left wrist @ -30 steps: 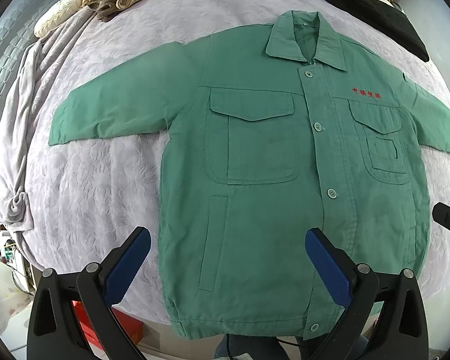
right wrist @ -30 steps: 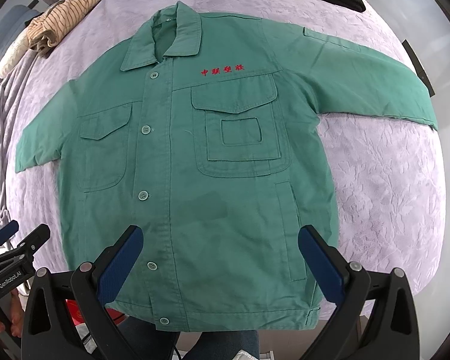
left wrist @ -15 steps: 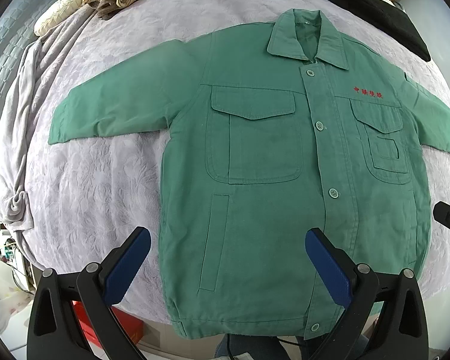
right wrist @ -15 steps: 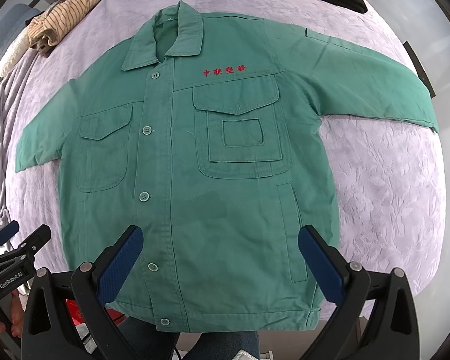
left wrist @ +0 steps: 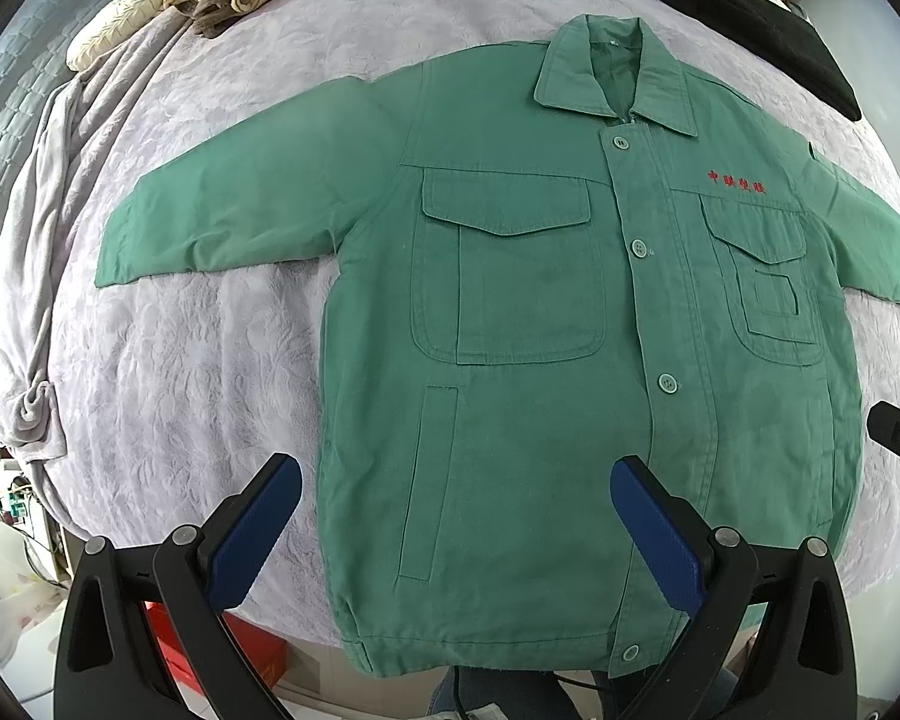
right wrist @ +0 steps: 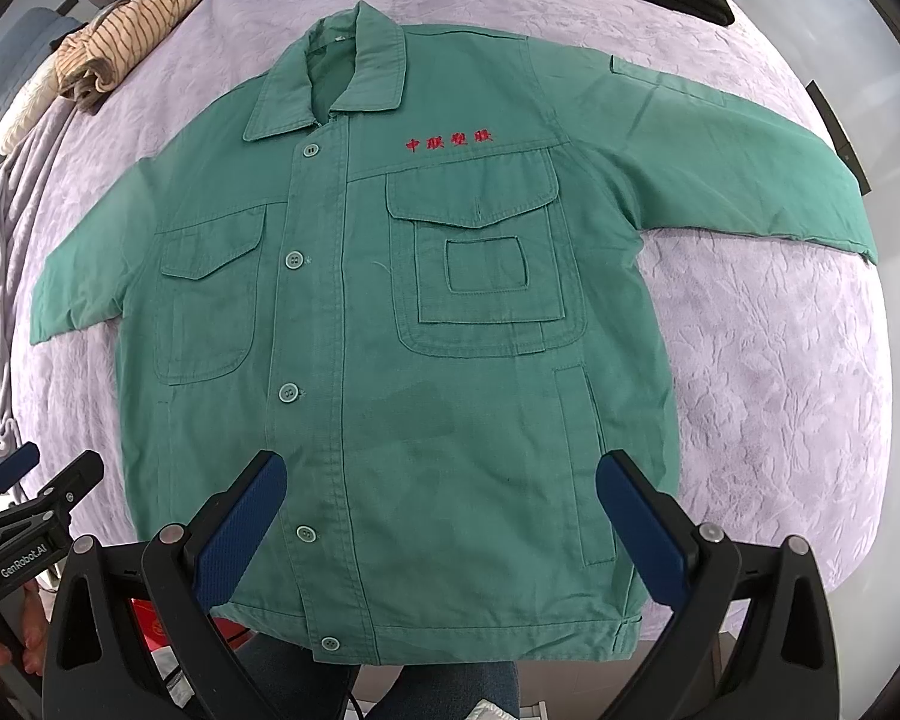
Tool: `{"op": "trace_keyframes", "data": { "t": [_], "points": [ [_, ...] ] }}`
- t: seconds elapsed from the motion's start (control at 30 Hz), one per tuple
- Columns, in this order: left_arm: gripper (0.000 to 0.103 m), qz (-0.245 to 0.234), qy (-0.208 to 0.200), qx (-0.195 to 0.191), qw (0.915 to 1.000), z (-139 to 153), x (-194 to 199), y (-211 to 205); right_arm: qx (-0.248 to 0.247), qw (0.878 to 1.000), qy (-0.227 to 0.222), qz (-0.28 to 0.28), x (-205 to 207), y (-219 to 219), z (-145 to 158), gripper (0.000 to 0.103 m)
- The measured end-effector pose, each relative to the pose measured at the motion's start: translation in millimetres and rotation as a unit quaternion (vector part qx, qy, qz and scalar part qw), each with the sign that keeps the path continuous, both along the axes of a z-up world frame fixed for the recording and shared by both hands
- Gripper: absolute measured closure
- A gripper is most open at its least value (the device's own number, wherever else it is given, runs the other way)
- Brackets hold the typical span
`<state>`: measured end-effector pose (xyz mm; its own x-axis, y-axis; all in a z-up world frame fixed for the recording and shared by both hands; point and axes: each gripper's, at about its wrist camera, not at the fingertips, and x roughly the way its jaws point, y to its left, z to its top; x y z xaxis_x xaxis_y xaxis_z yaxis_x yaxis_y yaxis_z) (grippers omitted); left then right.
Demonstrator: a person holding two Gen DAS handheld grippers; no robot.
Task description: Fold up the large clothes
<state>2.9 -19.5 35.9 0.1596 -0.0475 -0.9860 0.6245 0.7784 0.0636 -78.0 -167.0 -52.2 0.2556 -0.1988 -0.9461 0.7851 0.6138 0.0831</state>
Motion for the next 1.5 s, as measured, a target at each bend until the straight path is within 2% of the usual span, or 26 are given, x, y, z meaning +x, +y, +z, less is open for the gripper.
{"op": "trace_keyframes", "data": {
  "t": [0.57, 1.0, 1.3, 1.4, 1.5],
  "points": [
    [0.0, 0.0, 0.002, 0.0, 1.0, -1.8, -1.8, 0.3, -0.001, 1.0, 0.001, 0.001, 2.9, 1.5, 0.0, 0.0],
    [0.0, 0.001, 0.021, -0.006, 0.9998, -10.4, 6.9, -1.7, 0.004, 1.0, 0.009, 0.001, 10.3, -0.2, -4.2, 0.0],
    [0.0, 0.027, 0.058, -0.048, 0.9968, -28.8, 29.0, 11.6, 0.023, 1.0, -0.001, 0.001, 24.9, -0.5, -19.1, 0.0],
    [0.0, 0.052, 0.067, -0.068, 0.9941, -39.3, 46.4, 25.4, 0.028, 1.0, -0.01, 0.01, 36.0, 5.5, -24.1, 0.0],
    [0.0, 0.081, 0.071, -0.091, 0.99, -50.4, 70.2, 43.1, 0.043, 0.998, -0.038, 0.029, 50.7, 12.8, -30.4, 0.0]
  ]
}}
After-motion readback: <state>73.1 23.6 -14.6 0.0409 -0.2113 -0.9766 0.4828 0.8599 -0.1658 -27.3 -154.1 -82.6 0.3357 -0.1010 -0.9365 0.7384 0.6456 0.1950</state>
